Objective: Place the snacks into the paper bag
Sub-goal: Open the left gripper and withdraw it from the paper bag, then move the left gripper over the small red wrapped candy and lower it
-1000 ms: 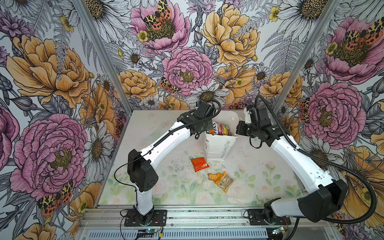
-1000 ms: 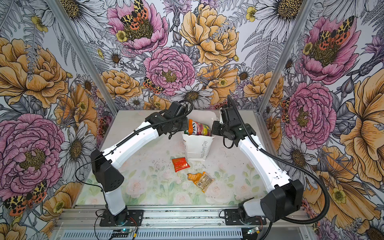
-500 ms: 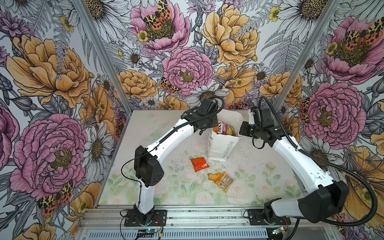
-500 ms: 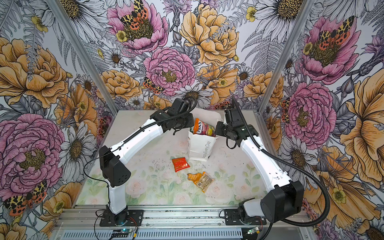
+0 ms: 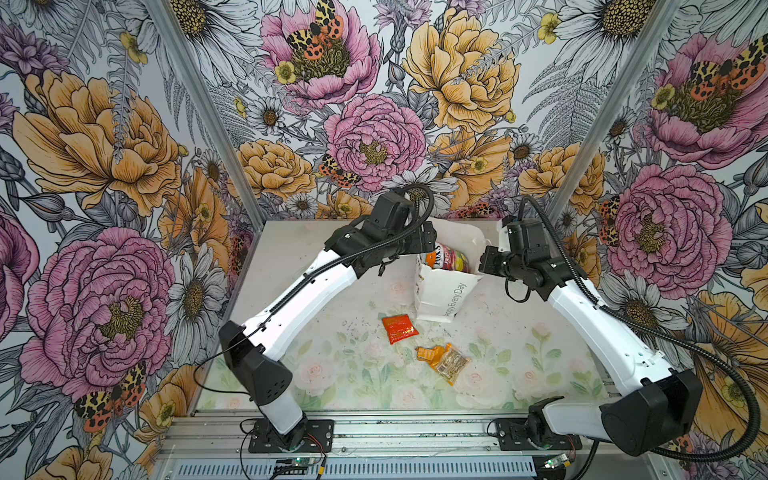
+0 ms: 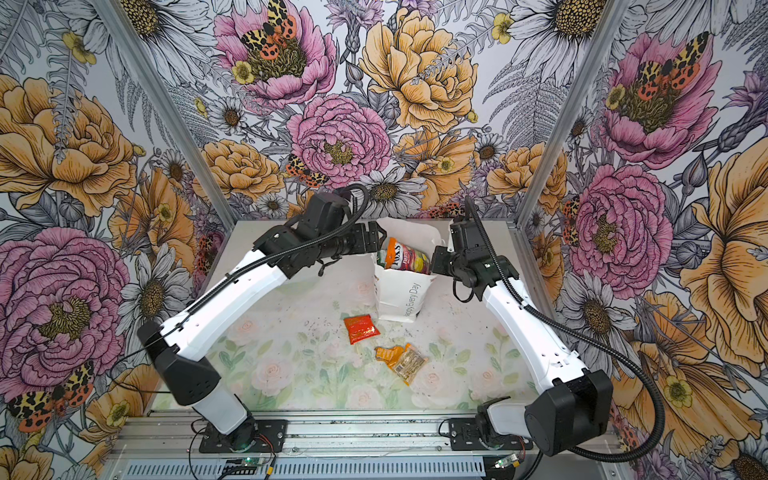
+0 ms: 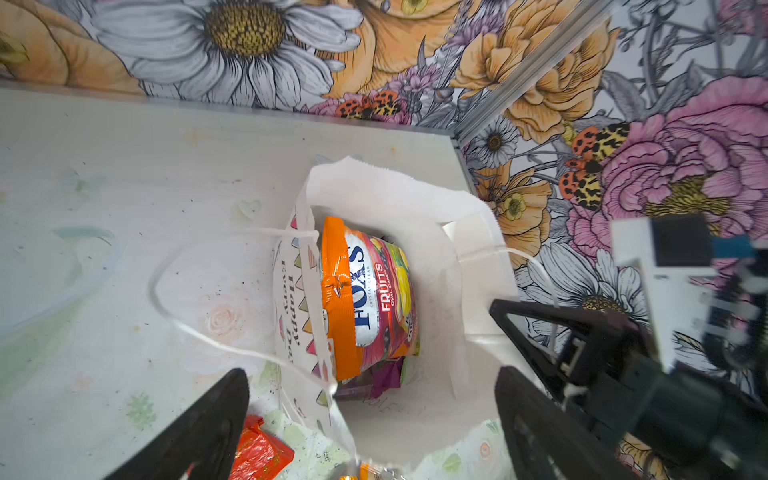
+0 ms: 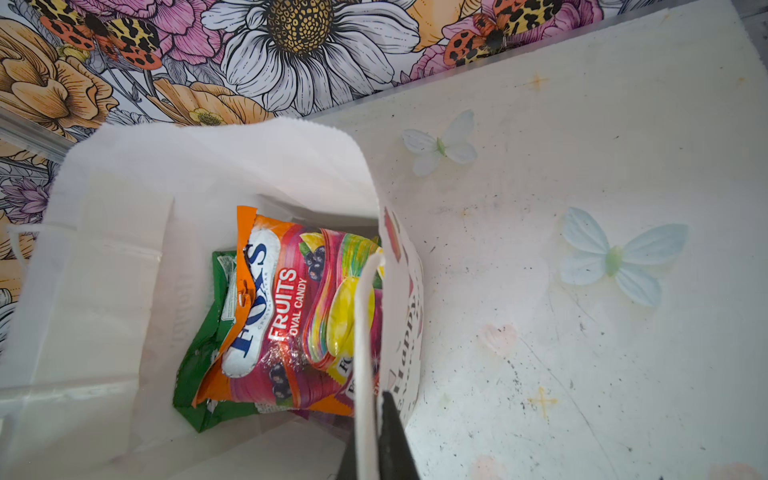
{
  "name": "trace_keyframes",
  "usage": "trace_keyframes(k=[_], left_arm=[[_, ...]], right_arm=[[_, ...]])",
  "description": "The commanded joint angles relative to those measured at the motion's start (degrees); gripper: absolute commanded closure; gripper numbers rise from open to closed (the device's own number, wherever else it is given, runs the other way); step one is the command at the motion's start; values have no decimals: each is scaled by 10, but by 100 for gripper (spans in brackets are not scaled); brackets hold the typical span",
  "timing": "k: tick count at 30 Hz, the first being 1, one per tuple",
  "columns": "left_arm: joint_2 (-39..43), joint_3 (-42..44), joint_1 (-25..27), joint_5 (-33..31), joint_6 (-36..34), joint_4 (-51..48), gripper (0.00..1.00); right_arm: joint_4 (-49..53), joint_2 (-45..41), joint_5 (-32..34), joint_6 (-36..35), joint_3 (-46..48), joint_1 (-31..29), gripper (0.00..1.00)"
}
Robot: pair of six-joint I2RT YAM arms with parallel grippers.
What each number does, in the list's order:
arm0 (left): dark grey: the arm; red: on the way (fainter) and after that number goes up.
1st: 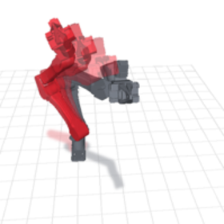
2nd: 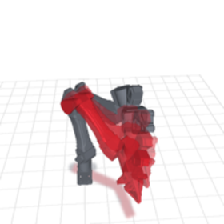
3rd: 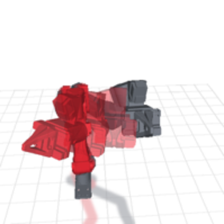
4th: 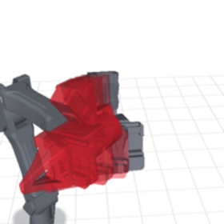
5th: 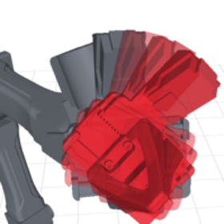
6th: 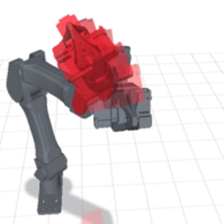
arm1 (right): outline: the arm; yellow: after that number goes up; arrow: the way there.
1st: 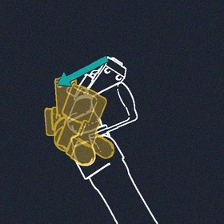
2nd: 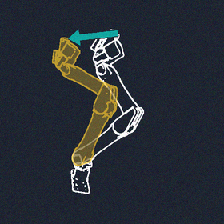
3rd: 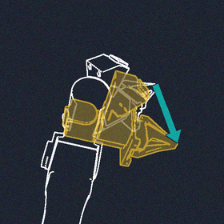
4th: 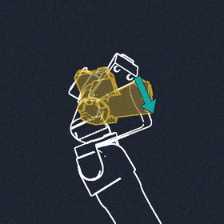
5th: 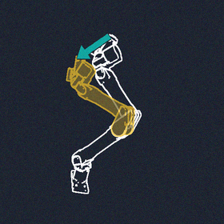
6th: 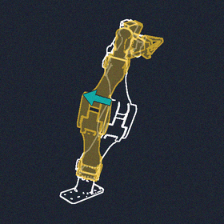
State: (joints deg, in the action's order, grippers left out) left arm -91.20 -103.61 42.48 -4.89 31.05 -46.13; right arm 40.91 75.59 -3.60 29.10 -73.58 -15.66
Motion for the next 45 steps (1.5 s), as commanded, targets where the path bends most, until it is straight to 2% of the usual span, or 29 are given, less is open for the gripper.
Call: trace_keyframes(k=[1, 6, 11, 17, 23, 27, 37, 45], left_arm=[[76, 77, 5, -53, -37, 57, 4], [213, 239, -23, -97, -29, 117, 3], [296, 355, -111, -46, 21, 92, 3], [331, 463, -186, 7, 86, 75, 3], [317, 535, -243, 59, 141, 67, 3], [266, 544, -228, 70, 148, 70, 2], [87, 476, -82, 65, 144, 117, 1], [4, 472, -58, 76, 175, 198, 3]], right_arm=[[-21, -13, -4, 6, -3, 4, 100], [-21, -14, -5, 6, -3, 4, 100], [-21, -19, -5, 7, 2, 5, 100], [-21, -21, 3, 4, 13, 5, 100], [-22, -32, 7, 9, 26, 5, 100], [-23, -33, 7, 9, 29, 6, 100], [-27, -35, 2, 14, 39, 6, 100], [-34, -37, -4, 17, 47, 6, 100]])
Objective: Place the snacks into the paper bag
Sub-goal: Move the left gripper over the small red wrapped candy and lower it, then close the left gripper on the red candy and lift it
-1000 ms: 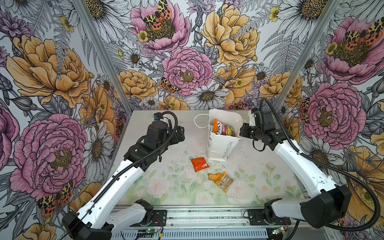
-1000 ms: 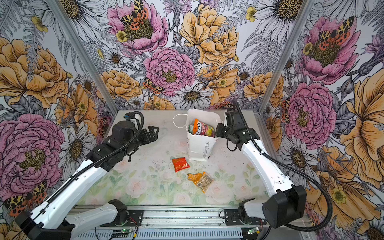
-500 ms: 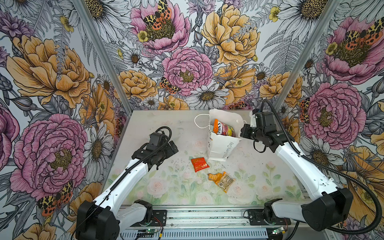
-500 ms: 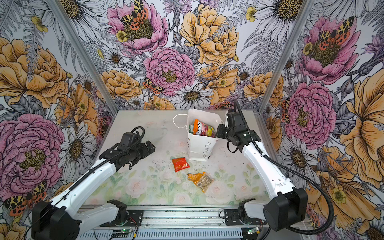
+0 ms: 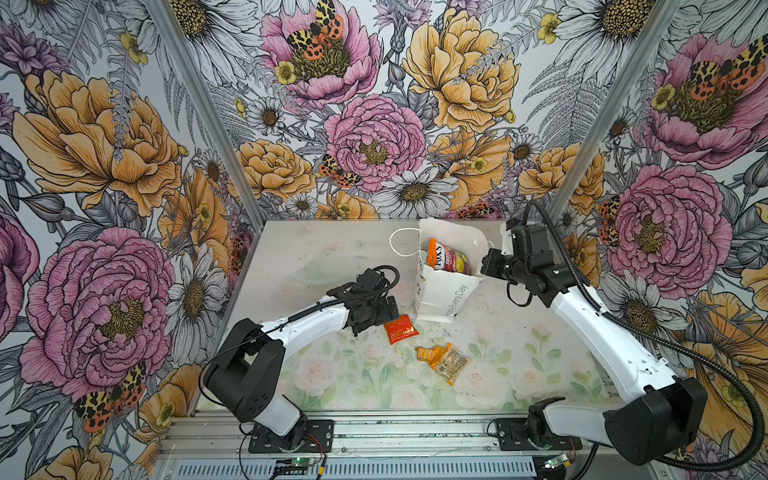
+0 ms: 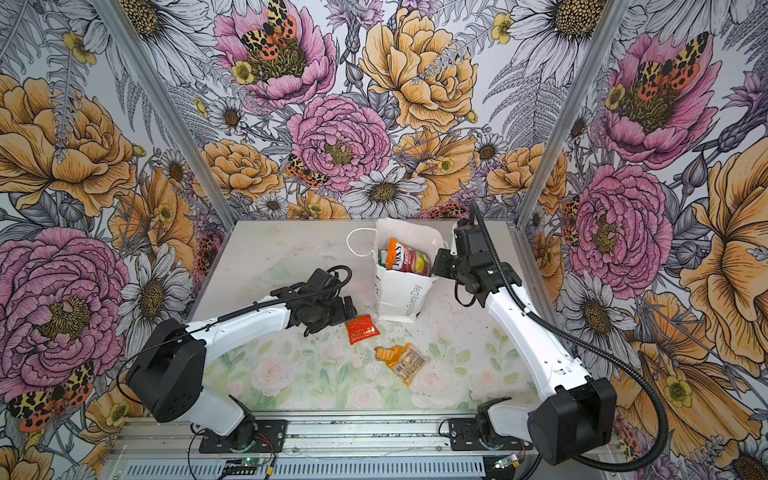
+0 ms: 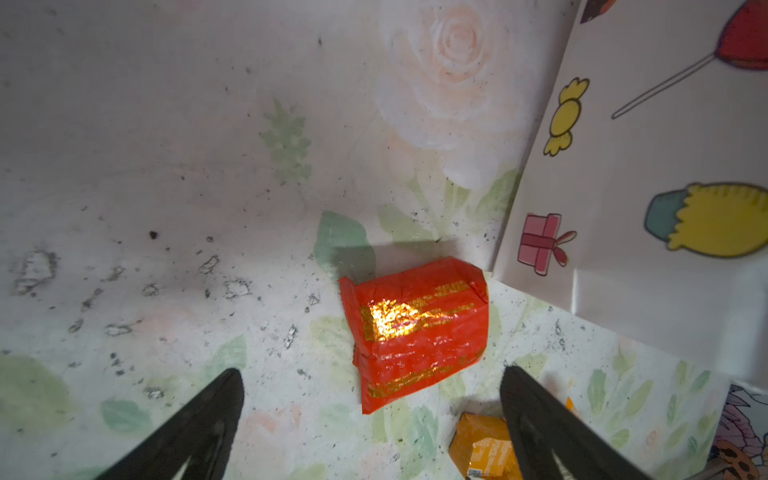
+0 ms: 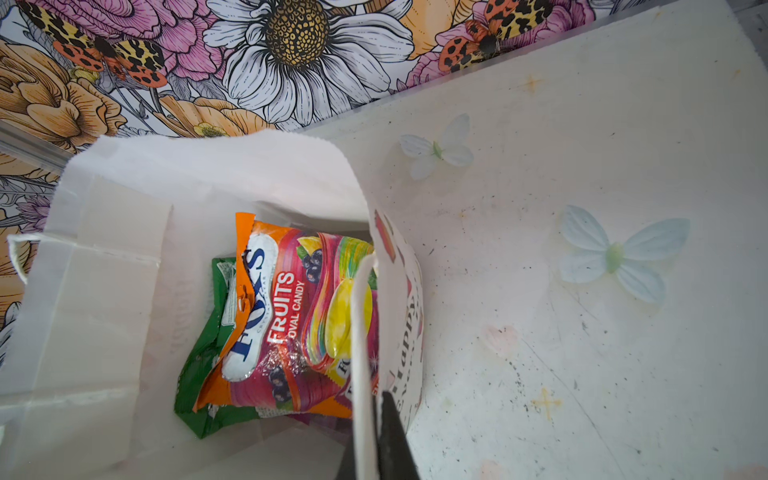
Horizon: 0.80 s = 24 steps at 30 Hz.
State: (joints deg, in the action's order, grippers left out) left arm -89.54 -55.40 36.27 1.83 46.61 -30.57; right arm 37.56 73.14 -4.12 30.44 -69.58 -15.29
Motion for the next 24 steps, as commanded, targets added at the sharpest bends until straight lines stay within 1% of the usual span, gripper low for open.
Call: trace_keyframes(k=[1, 7, 11, 15, 20, 24], left_arm=[[-18, -13, 7, 7, 21, 45, 4], [-50, -24, 27, 4, 9, 39, 11], [-64, -19, 35, 5, 16, 38, 20], [-82, -28, 48, 2, 9, 38, 33], [-105, -35, 50, 1, -2, 21, 47], [-107, -35, 49, -8, -13, 9, 62]], right_arm=[[-1, -13, 2, 3, 8, 2, 100], [-2, -13, 0, 3, 9, 2, 100], [-2, -13, -1, 5, 10, 2, 100], [-3, -12, -2, 6, 13, 2, 100], [-2, -18, -2, 4, 14, 2, 100], [-3, -20, 3, 3, 20, 2, 100]])
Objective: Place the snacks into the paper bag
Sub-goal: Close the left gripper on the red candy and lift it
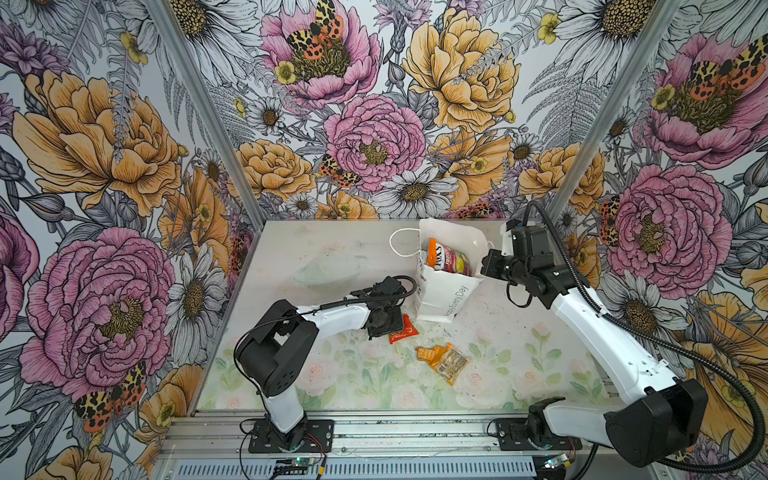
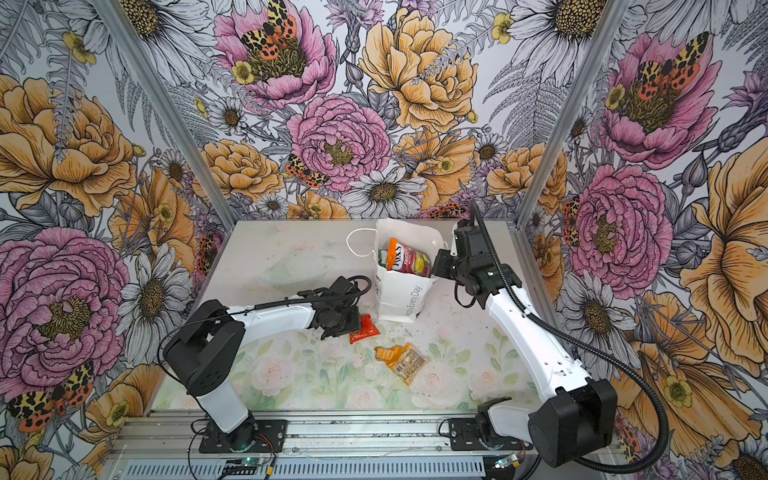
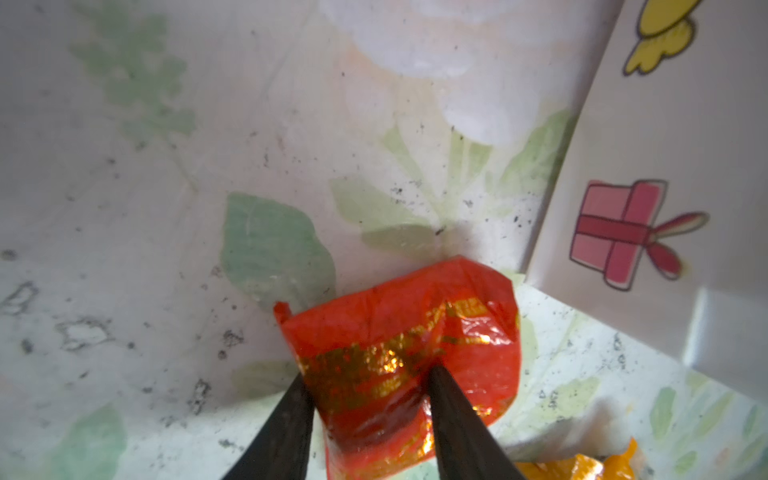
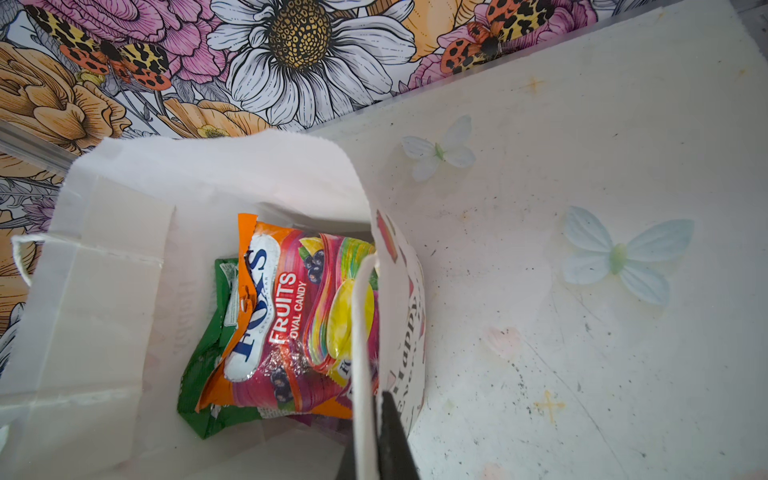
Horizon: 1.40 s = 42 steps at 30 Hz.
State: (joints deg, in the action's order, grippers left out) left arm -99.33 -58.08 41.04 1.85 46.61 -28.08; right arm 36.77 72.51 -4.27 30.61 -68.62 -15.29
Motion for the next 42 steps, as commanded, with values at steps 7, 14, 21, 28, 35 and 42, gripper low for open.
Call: trace_keyframes(k=[7, 14, 21, 28, 35, 42], left_arm=[[7, -5, 5, -39, -31, -27, 73], [23, 1, 6, -51, -41, -37, 84], [74, 34, 1, -69, -50, -31, 85], [155, 104, -36, -72, -40, -9, 85], [234, 164, -95, -47, -26, 17, 85], [297, 191, -149, -47, -8, 26, 85]], right_arm=[[5, -11, -1, 0, 10, 2, 100], [6, -9, -3, -2, 10, 2, 100], [5, -5, -1, -1, 9, 2, 100], [5, -6, 1, -2, 10, 3, 100], [5, -6, -2, -2, 12, 2, 100], [4, -5, -4, -3, 11, 3, 100]])
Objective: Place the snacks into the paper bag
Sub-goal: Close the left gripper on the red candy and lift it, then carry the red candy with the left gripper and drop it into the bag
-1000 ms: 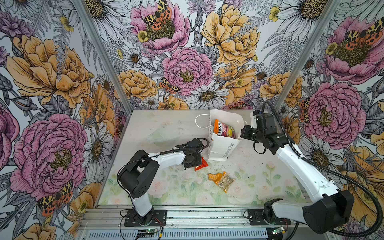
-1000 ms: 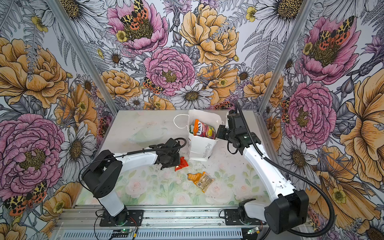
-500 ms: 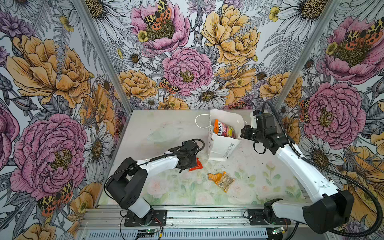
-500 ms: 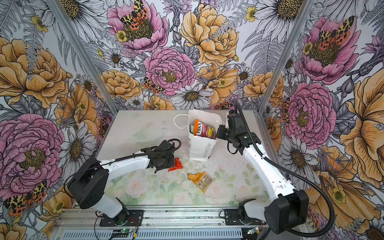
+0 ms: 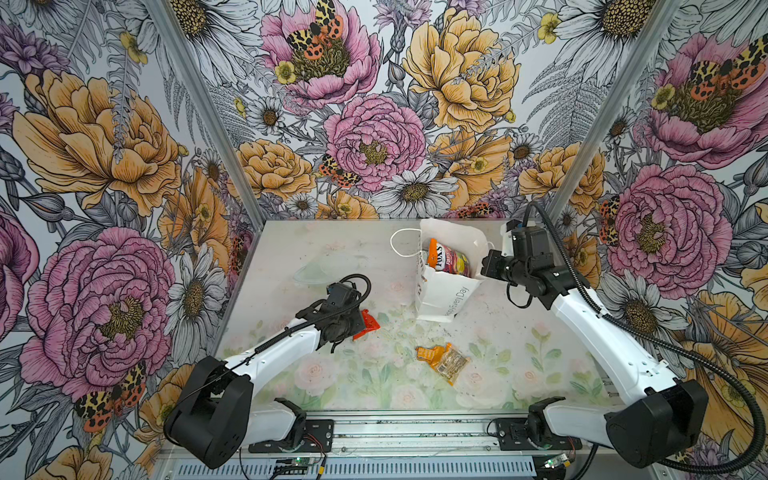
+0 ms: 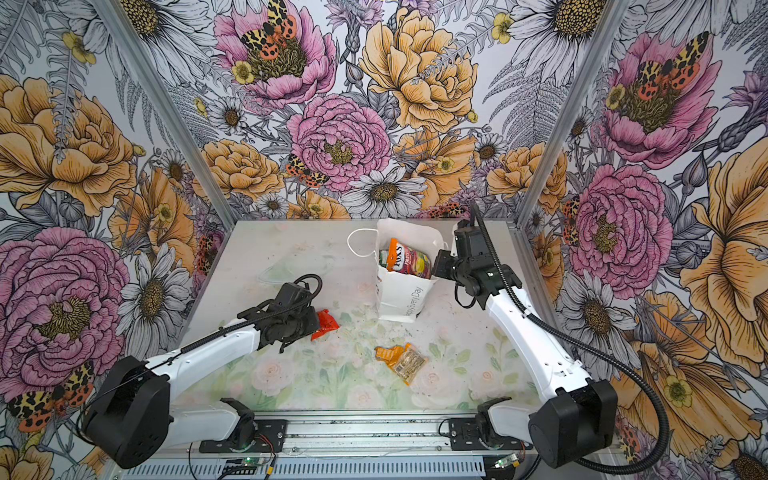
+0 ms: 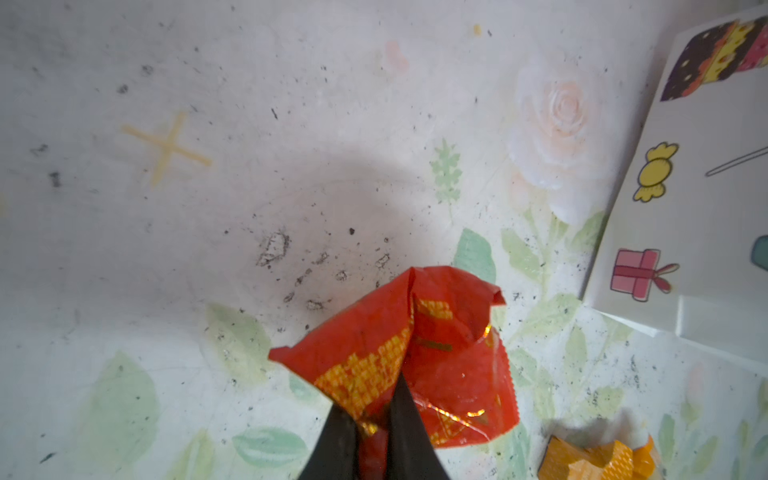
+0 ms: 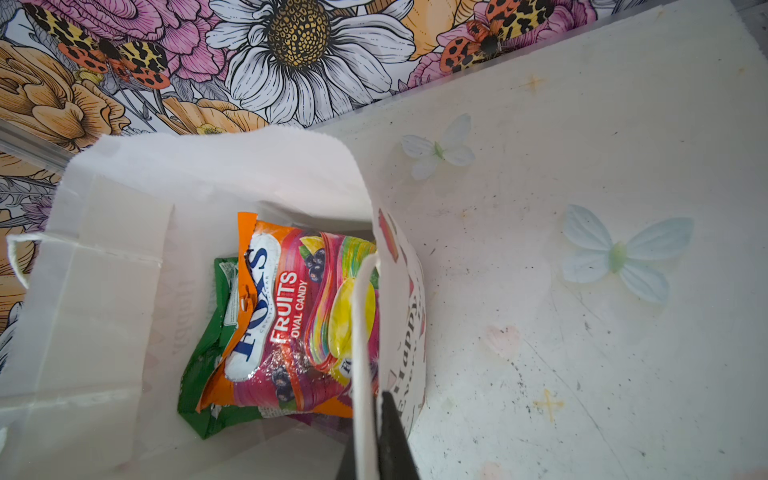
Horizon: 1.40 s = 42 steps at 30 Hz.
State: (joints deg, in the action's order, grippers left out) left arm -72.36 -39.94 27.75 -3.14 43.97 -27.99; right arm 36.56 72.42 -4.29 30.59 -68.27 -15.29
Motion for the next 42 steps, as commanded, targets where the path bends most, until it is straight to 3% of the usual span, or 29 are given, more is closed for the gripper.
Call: trace_keyframes(k=[1, 16, 22, 35, 42], left_arm=[[38, 15, -21, -2, 27, 29, 85], [142, 41, -86, -20, 87, 101, 86], [82, -96, -64, -18, 50, 118, 88], [-98, -440, 114, -10, -94, 65, 88], [-203, -583, 162, -40, -131, -28, 88]], right_arm=[[7, -5, -5, -3, 7, 3, 100], [3, 1, -6, -7, 2, 3, 100], [4, 4, -12, -8, -7, 3, 100], [4, -14, -5, -5, 5, 4, 100], [4, -12, -8, -6, 6, 5, 100]])
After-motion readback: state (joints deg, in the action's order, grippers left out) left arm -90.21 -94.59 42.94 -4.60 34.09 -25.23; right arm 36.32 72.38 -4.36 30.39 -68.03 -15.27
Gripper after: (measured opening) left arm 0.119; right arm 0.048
